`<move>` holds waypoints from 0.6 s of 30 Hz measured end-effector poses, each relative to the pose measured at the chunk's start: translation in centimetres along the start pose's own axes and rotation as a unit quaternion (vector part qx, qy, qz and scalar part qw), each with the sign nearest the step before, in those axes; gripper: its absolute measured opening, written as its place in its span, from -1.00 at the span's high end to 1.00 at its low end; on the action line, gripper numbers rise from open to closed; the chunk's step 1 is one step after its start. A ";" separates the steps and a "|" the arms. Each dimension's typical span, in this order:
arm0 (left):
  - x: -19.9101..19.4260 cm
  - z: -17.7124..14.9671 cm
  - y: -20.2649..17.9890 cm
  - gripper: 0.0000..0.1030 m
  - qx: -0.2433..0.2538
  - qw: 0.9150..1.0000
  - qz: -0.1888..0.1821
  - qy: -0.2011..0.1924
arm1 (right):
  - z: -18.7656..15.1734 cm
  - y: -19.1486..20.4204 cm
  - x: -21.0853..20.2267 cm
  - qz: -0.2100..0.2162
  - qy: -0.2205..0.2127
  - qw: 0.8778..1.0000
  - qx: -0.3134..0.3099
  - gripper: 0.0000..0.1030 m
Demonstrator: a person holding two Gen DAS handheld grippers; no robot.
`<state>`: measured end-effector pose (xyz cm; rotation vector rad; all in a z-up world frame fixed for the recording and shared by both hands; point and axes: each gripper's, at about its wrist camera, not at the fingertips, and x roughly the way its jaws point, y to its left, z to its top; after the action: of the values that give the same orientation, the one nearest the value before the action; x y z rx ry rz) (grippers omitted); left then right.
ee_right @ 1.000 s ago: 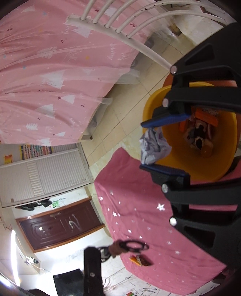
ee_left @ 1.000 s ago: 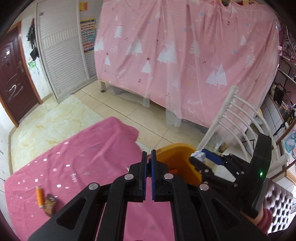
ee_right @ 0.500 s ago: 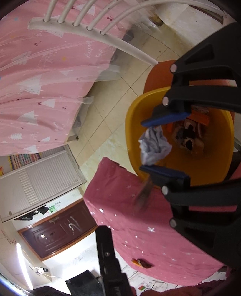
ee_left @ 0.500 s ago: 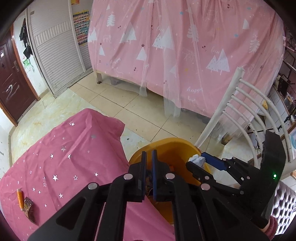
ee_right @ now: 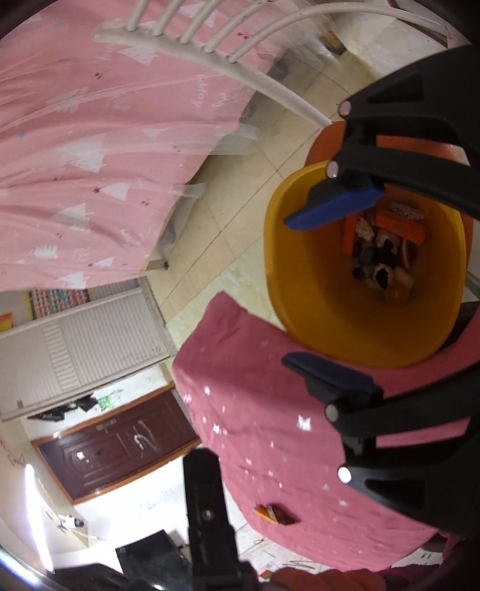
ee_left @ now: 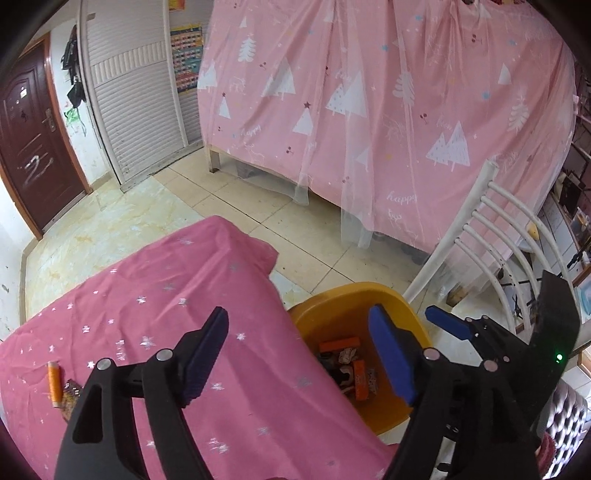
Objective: Collect trash
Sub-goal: 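Carry the cable and foil ball to the bucket and release them, then move both tools back over the spool and snack packet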
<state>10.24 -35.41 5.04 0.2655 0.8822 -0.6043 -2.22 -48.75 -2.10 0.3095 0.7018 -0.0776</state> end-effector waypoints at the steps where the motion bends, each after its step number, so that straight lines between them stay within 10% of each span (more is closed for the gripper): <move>1: -0.5 -0.1 0.6 -0.42 -0.002 1.000 0.001 -0.003 | 0.0 0.5 -0.2 0.002 -0.002 1.000 -0.005 -0.28; 18: -6.6 -1.8 13.7 -0.53 -0.039 0.995 0.084 -0.020 | 0.9 12.5 -0.1 0.075 0.002 0.992 -0.101 -0.36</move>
<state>14.02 -21.07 8.78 0.2535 0.8325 -0.4161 0.44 -37.10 1.77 0.1668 0.6820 0.1365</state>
